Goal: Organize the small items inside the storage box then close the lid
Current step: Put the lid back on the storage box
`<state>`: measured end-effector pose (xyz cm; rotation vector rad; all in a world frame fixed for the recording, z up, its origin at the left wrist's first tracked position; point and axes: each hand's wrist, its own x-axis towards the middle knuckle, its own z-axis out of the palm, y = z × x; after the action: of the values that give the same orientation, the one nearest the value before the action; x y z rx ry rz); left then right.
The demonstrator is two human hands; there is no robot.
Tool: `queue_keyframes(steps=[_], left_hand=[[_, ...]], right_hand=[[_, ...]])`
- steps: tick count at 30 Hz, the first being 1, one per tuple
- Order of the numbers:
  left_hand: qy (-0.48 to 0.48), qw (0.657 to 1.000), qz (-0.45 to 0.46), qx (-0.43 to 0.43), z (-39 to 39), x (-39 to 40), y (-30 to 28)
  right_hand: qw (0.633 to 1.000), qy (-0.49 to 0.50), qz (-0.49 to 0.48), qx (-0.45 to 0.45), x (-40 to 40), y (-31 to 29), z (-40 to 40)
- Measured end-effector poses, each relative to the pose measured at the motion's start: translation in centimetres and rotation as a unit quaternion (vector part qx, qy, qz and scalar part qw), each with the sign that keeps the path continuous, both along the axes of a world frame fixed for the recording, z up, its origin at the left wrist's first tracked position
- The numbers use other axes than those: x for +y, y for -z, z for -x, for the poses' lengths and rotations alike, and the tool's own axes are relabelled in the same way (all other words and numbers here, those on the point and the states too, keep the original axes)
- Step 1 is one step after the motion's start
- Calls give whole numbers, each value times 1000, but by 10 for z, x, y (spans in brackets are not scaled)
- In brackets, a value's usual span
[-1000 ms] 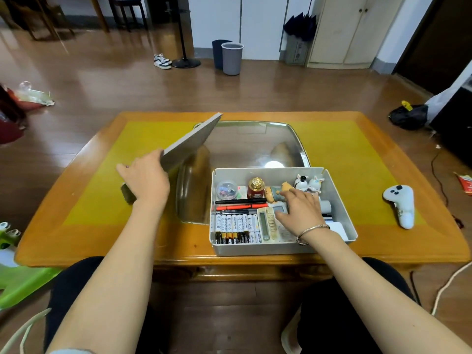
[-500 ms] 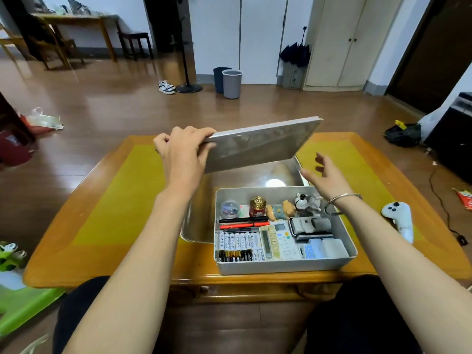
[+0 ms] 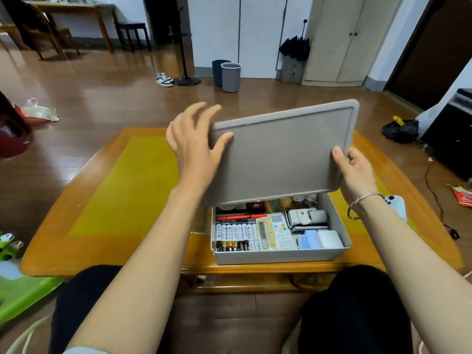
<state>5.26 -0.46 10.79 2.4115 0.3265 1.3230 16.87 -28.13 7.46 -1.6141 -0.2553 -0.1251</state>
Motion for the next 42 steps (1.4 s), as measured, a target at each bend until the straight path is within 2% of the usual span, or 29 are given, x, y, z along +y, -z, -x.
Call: queue_keyframes(steps=[2, 3, 6, 8, 11, 14, 18, 21, 27, 34, 42], left_hand=[[-64, 992, 110, 16, 1, 2, 15], [-66, 981, 178, 37, 3, 3, 25], [57, 941, 315, 110, 5, 7, 55], [93, 937, 311, 127, 7, 6, 64], [70, 944, 304, 109, 7, 0, 72], [39, 940, 313, 130, 9, -9, 81], [-34, 942, 273, 190, 11, -14, 94], [-52, 924, 286, 250, 11, -20, 102], [-79, 901, 281, 322, 17, -34, 122], [-104, 898, 261, 338, 24, -43, 134], [-113, 899, 238, 348, 30, -49, 139]], right_hand=[[1000, 16, -25, 8, 0, -3, 0], [999, 24, -38, 13, 0, -4, -1], [997, 30, -54, 51, -4, -5, -5], [996, 42, -36, 77, -6, -4, -8], [993, 77, 22, 82, -7, 6, -11], [986, 102, 99, 91, -9, 21, -17], [950, 106, 282, 76, -17, 36, -19], [928, 104, 353, 67, -24, 47, -13], [912, 120, 380, 95, -28, 71, -1], [910, 121, 387, 86, -27, 93, 5], [889, 121, 437, 61, -30, 101, 2]])
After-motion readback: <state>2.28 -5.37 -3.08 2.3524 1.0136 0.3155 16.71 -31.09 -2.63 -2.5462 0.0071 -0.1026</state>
